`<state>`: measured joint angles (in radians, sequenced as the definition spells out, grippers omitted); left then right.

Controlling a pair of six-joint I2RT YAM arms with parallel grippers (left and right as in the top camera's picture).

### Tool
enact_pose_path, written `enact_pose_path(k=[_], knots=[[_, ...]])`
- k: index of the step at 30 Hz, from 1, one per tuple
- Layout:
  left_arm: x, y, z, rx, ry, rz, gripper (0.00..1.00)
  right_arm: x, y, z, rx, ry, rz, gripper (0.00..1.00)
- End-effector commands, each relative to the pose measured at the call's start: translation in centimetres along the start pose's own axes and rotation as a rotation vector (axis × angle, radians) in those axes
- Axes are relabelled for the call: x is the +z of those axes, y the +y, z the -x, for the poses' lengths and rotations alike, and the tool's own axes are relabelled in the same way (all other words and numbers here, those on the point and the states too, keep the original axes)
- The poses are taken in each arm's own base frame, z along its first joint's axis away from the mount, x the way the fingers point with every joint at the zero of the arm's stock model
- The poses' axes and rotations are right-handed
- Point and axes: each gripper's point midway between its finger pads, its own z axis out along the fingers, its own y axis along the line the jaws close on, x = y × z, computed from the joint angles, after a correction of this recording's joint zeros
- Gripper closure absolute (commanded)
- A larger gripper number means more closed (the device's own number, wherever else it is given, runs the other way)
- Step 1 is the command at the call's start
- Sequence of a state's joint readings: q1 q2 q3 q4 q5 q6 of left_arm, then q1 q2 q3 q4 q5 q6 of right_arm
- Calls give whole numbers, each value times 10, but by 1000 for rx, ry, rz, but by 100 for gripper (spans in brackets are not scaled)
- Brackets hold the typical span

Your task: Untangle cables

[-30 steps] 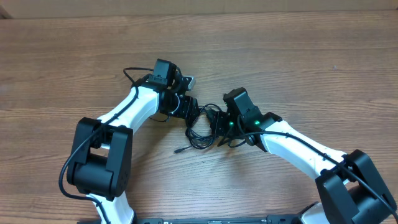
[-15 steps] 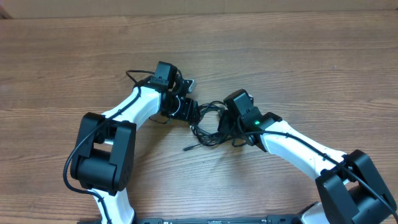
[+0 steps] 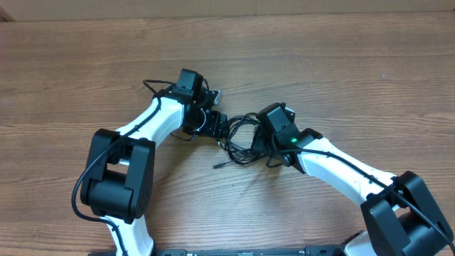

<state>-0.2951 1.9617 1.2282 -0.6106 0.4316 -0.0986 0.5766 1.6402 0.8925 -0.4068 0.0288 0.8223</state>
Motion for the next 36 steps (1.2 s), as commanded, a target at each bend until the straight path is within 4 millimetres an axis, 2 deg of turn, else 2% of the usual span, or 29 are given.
enact_pose_path(k=[1, 3, 5, 6, 8, 10, 14, 19, 24, 31, 36], knots=[[-5, 22, 0, -34, 21, 109, 28, -5, 24, -7, -44, 59, 101, 96], [-8, 24, 1, -49, 20, 94, 25, -2, 25, -13, -52, 76, 102, 96], [-10, 16, 2, -24, 19, 16, 18, 0, 26, -17, -62, 83, 103, 96], [-12, 3, 4, 10, 11, -75, 15, 1, 28, -22, -73, 85, 108, 96], [-12, -3, 8, 9, -7, -111, 15, 1, 31, -24, -82, 84, 117, 96], [-11, -3, 15, -19, -29, -93, 15, 1, 35, -23, -85, 77, 131, 96], [0, 4, 21, -26, -60, 81, 15, 0, 38, -22, -87, 71, 144, 96], [11, -12, 11, 53, -33, 144, 15, 1, 35, -22, -86, 72, 127, 96], [10, 4, 3, 15, -21, 302, 16, 1, 31, -15, -82, 34, 106, 96], [24, 14, -6, -23, 23, 318, 19, -2, 37, -9, -82, 8, 125, 96], [18, 28, -5, -122, 10, 353, 23, -2, 16, 4, -60, -54, 28, 96]])
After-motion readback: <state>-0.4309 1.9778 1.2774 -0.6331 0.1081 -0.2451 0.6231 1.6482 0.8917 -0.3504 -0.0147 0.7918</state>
